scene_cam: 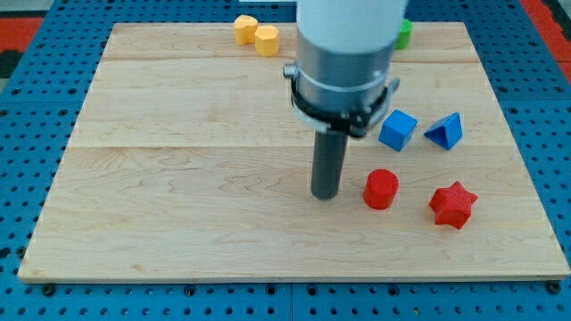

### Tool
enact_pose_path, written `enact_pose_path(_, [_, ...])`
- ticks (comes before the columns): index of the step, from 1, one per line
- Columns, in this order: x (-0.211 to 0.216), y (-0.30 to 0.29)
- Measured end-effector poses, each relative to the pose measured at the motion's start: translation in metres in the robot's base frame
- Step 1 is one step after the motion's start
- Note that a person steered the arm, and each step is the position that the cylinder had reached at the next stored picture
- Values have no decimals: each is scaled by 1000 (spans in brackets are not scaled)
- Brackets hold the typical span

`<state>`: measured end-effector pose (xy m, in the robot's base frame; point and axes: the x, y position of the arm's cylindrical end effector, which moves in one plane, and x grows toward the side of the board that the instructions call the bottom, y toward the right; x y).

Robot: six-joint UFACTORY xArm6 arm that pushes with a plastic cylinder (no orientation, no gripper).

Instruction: Move the red circle closer to the red star

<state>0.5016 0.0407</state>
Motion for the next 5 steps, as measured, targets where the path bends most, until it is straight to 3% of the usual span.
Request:
enact_pose_path(2, [19, 81])
enact_pose_path(5, [34, 131])
